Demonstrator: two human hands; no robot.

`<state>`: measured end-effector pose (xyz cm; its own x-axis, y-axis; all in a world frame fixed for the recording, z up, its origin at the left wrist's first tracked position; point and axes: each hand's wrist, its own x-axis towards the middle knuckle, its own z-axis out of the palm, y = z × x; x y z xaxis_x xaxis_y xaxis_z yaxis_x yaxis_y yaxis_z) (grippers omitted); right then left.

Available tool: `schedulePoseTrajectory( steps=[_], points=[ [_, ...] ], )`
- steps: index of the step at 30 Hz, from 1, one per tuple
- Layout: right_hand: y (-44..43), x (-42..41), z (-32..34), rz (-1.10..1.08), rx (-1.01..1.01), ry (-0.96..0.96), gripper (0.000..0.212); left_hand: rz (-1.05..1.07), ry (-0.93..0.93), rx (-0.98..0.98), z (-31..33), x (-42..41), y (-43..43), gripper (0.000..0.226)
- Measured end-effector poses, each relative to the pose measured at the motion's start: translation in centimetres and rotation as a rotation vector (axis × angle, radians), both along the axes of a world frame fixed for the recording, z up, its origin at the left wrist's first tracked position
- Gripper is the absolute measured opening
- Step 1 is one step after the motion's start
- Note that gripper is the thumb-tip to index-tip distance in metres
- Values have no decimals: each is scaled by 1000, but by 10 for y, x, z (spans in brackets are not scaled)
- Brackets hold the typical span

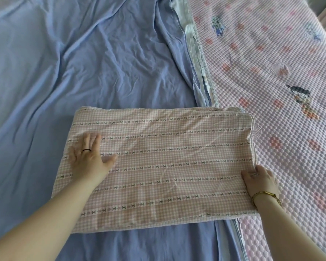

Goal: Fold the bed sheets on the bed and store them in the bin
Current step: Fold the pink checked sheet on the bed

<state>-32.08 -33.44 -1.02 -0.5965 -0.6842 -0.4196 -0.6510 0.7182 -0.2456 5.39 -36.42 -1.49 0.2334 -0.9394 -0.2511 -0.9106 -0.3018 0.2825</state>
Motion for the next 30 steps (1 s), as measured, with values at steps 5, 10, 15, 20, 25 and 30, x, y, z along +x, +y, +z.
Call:
schedulePoseTrajectory(
  steps=[5,10,15,20,25,30],
  points=[
    [3,9,4,-39,-132,60,46,-739,120,147,16,-24,45,121],
    [20,39,10,-188,-432,21,44,-528,280,84,6,-33,42,122],
    [75,85,10,-787,-802,-168,44,-449,177,-304,7,-36,-33,40],
    [104,179,-12,-1113,-525,-847,37,-342,-84,173,10,-8,-124,80],
    [98,289,-5,-1169,-459,-1115,19,-474,-23,135,10,42,-141,52],
    [90,348,-4,-1148,-418,-1050,40,-476,161,178,14,64,-139,42]
  ],
)
